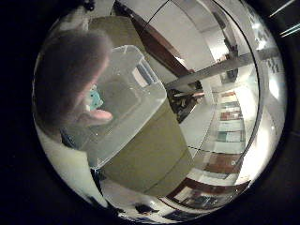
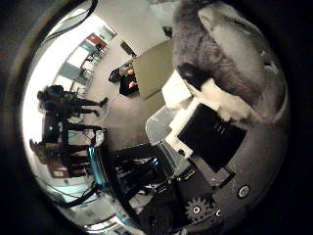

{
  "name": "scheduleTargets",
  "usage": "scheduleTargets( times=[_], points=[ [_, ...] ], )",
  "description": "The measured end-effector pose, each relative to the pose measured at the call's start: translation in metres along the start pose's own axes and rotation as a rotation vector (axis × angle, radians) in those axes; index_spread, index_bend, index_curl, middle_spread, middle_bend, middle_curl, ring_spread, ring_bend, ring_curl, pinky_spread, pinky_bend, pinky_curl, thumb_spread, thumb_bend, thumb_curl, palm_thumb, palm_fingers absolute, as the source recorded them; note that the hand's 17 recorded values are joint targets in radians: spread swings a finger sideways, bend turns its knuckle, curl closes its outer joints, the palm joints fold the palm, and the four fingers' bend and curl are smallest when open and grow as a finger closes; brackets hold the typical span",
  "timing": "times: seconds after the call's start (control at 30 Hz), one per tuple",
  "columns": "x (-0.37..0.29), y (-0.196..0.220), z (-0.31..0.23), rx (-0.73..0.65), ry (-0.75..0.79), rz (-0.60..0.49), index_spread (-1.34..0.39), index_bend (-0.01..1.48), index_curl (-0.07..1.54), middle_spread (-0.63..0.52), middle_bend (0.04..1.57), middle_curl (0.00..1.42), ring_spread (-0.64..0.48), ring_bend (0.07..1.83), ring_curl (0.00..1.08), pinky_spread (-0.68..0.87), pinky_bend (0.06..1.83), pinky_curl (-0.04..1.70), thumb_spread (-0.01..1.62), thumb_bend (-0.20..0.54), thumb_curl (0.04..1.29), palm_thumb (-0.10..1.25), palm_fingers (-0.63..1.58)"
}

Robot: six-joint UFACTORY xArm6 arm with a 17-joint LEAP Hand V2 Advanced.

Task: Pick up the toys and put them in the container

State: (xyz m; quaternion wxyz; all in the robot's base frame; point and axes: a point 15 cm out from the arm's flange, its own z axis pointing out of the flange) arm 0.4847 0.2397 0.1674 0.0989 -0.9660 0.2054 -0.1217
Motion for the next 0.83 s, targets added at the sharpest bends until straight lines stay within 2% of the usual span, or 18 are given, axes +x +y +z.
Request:
scheduleTargets(
  times=[0.1,0.17,0.3,0.37,0.47,0.83],
  points=[
    [0.004,0.004,0.000,-0.005,0.005,0.000,-0.44,0.41,0.59,-0.18,0.86,0.55,-0.21,1.14,0.53,-0.26,1.03,0.59,0.94,-0.029,0.57,0.79,0.30],
    [0.006,0.006,0.000,-0.006,0.007,0.001,-0.45,0.45,0.57,-0.18,0.75,0.51,-0.22,1.01,0.48,-0.14,0.96,0.55,0.99,-0.031,0.55,0.76,0.14],
    [0.007,0.007,0.001,-0.008,0.006,-0.001,-0.43,0.44,0.50,-0.13,0.55,0.42,-0.14,0.74,0.36,0.08,0.84,0.46,1.03,-0.029,0.50,0.71,0.00],
    [0.007,0.007,0.001,-0.008,0.006,-0.001,-0.43,0.39,0.46,-0.10,0.48,0.38,-0.08,0.67,0.32,0.18,0.78,0.41,1.04,-0.026,0.48,0.70,0.01],
    [0.007,0.007,0.001,-0.008,0.006,-0.001,-0.43,0.34,0.42,-0.09,0.41,0.36,-0.05,0.61,0.29,0.24,0.73,0.36,1.04,-0.024,0.47,0.70,0.05],
    [0.041,0.027,-0.019,0.002,0.045,0.060,-0.44,0.22,0.37,-0.08,0.26,0.33,-0.03,0.44,0.23,0.28,0.60,0.21,1.05,-0.023,0.45,0.70,0.20]
  ],
)
